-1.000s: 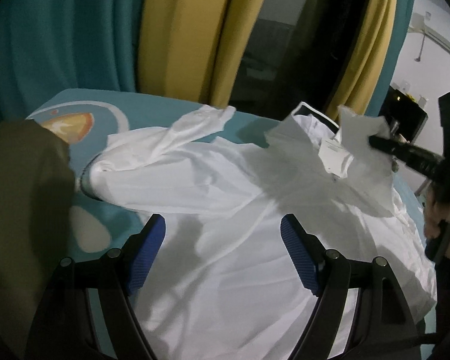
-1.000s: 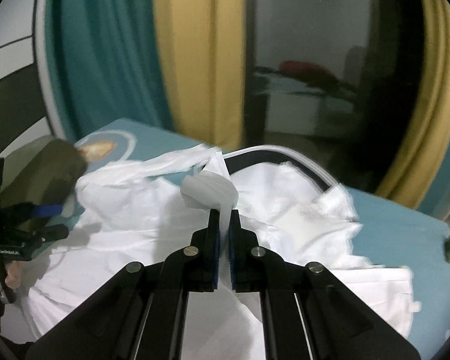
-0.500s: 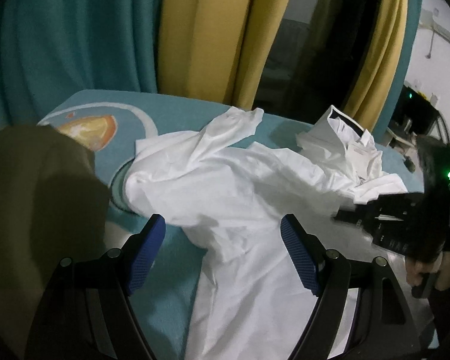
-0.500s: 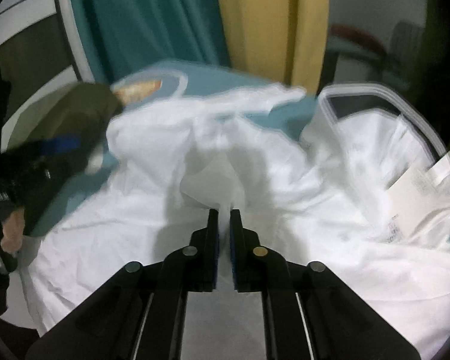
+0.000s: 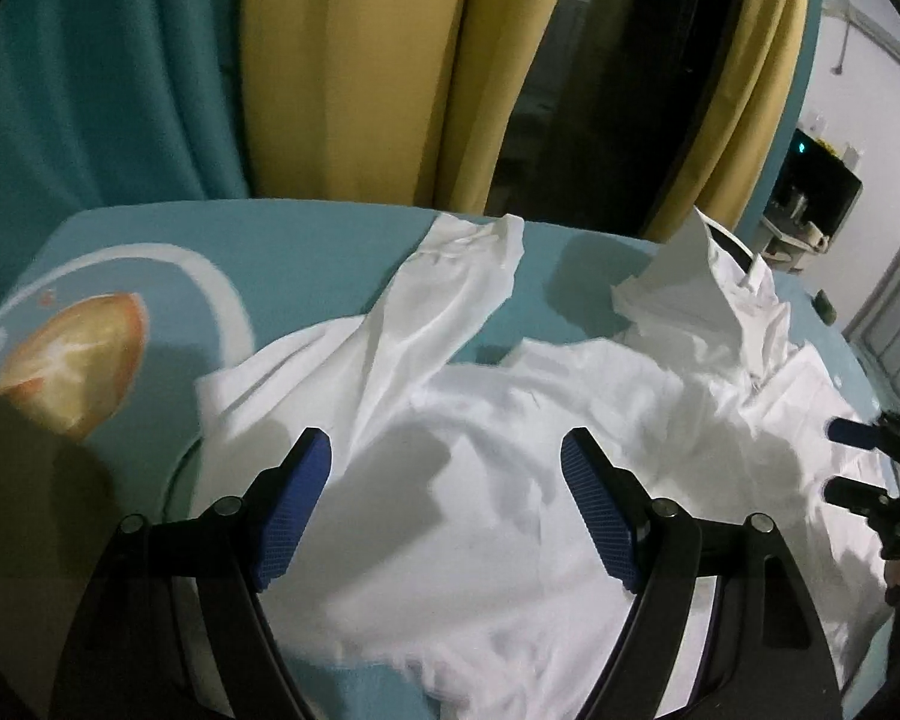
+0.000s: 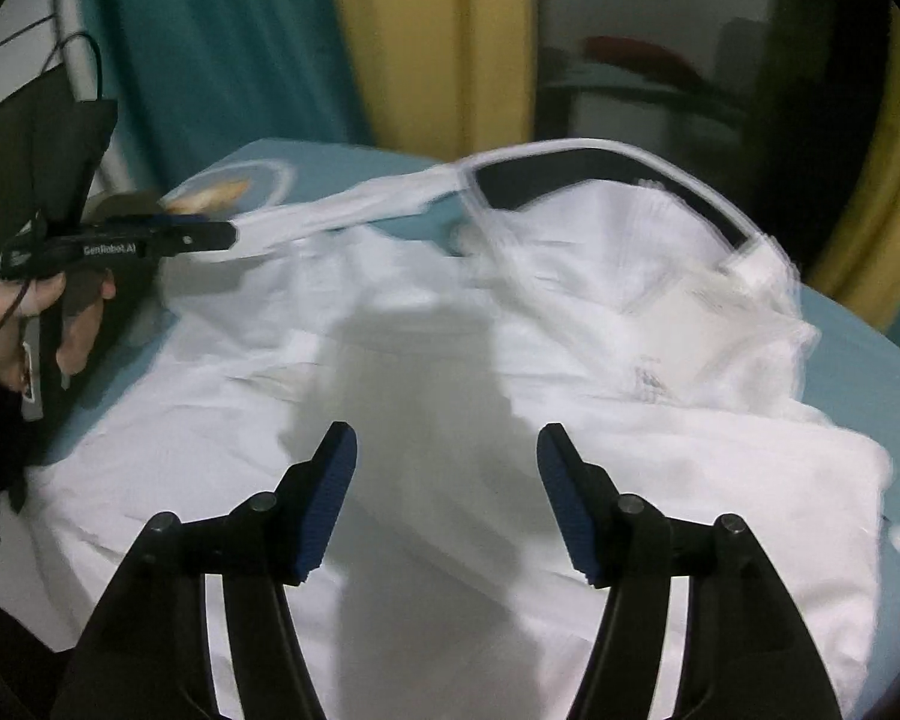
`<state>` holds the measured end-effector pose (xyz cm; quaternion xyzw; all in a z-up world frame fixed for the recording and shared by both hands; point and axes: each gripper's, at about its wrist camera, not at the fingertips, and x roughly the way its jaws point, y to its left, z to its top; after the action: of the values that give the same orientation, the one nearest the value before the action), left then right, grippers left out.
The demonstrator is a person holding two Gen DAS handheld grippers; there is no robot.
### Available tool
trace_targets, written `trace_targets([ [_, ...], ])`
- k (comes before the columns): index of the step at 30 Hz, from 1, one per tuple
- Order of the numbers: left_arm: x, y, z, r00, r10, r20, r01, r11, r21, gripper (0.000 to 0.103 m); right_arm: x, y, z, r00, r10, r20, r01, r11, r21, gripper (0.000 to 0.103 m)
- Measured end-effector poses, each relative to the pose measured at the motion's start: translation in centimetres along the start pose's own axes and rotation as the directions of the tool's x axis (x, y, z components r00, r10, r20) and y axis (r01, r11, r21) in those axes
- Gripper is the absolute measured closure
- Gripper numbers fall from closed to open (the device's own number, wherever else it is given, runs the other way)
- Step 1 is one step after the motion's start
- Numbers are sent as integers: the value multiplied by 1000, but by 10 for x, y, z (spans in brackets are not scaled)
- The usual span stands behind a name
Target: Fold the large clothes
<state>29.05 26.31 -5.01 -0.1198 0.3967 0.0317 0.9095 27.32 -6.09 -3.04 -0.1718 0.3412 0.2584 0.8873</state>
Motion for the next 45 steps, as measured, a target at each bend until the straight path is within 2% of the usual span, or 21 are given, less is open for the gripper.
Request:
trace_targets([
  [2, 16, 1, 10, 1000, 0, -18, 0, 1000, 12, 30, -9, -20, -11, 999, -37, 6, 37, 998, 50, 40],
  [3, 26, 0, 17, 1000, 5, -30, -4, 1000, 26, 30, -13, -28, -15, 999, -40, 7, 39, 996, 77, 40],
  [6, 55, 1, 36, 998, 33, -51, -30, 998, 63, 31, -26, -59, -30, 1000, -12, 27, 7, 982, 191, 40],
  [8, 76, 6, 49, 996, 45, -77, -40, 998, 57, 37, -33, -73, -38, 999, -25, 37, 15, 969, 245, 40],
  [11, 103, 14, 62, 993, 45, -105, -40, 998, 47, 41, -43, -86, -46, 997, -54, 46, 39, 960, 276, 40],
  [13, 109, 16, 64, 996, 38, -83, -34, 998, 48, 42, -48, -92, -49, 996, -72, 49, 55, 956, 289, 40],
  [14, 110, 16, 65, 997, 38, -74, -34, 998, 52, 46, -50, -95, -52, 995, -80, 52, 61, 954, 294, 40],
  [15, 111, 15, 64, 997, 43, -70, -39, 998, 55, 52, -52, -98, -54, 995, -86, 54, 66, 951, 302, 40],
  [16, 111, 14, 63, 997, 49, -66, -45, 997, 65, 70, -53, -102, -56, 995, -89, 54, 68, 949, 309, 40],
  [18, 111, 13, 62, 996, 26, -86, -20, 997, 72, 100, -53, -107, -61, 995, -90, 54, 67, 942, 328, 40],
  [20, 105, 12, 64, 996, 11, -86, -6, 998, 57, 100, -56, -112, -66, 995, -87, 56, 63, 937, 344, 40],
  [27, 34, -22, 86, 998, -30, 63, 25, 995, 93, 100, -75, -116, -80, 993, -68, 101, 28, 935, 355, 40],
  [31, -19, -55, 90, 987, -66, 145, 50, 992, 116, 100, -90, -117, -92, 990, -57, 131, 6, 932, 362, 40],
  [37, -74, -115, 88, 968, -117, 222, 79, 982, 173, 100, -114, -126, -113, 984, -53, 168, -15, 924, 382, 40],
  [42, -97, -166, 81, 951, -177, 255, 120, 967, 223, 100, -131, -138, -132, 980, -58, 191, -25, 913, 406, 40],
  [45, -96, -194, 78, 946, -206, 252, 141, 957, 253, 100, -139, -147, -144, 978, -63, 197, -27, 906, 423, 40],
])
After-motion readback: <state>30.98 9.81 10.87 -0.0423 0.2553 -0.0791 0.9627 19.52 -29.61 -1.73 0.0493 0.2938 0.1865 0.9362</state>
